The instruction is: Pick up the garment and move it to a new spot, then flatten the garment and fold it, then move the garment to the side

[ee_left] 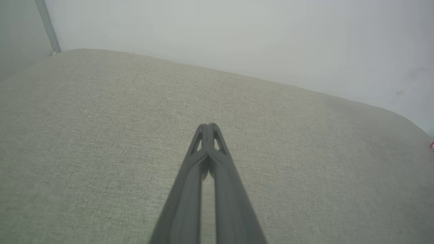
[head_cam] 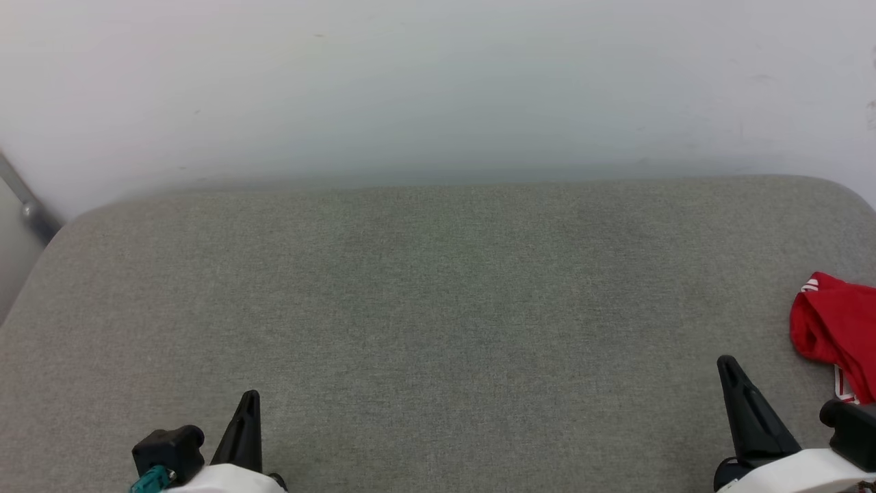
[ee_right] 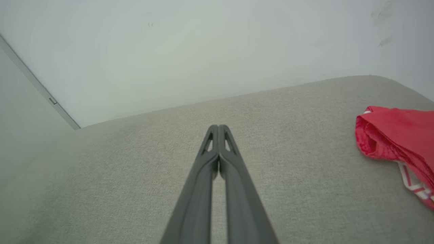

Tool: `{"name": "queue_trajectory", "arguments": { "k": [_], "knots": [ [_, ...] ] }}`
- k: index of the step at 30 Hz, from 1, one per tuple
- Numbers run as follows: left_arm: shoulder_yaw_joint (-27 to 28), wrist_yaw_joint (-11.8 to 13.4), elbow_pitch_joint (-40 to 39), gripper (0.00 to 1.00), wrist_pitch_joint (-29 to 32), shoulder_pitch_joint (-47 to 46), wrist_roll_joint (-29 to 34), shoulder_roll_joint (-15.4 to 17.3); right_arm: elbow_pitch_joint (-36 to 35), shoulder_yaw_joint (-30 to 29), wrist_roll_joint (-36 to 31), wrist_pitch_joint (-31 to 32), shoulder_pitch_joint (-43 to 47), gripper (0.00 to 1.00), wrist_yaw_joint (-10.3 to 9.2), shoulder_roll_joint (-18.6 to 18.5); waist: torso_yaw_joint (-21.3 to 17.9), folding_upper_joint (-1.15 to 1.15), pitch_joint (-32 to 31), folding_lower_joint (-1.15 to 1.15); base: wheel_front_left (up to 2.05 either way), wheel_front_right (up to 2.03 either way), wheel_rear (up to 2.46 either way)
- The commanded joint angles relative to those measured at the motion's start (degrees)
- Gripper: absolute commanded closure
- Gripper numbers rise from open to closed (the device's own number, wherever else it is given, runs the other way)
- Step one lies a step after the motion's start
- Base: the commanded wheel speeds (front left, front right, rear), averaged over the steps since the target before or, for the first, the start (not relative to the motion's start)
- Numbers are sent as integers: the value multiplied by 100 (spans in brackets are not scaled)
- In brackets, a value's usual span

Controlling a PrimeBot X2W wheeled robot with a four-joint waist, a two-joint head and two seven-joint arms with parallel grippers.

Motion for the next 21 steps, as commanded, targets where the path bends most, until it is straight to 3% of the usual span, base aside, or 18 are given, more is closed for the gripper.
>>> {"name": "queue_trajectory", "arguments": {
  "k": [1,21],
  "knots": [
    [107,-85,-30,100,46,-200,-264,-16,10,7,336,-37,-202,100,0,-58,2,0,3,0,0,0,0],
    [522,-505,257,100,348,-466,-1835,-273,568,50,2245,-65,-561,100,-1,-133,16,0,38,0,0,0,0]
  ]
}}
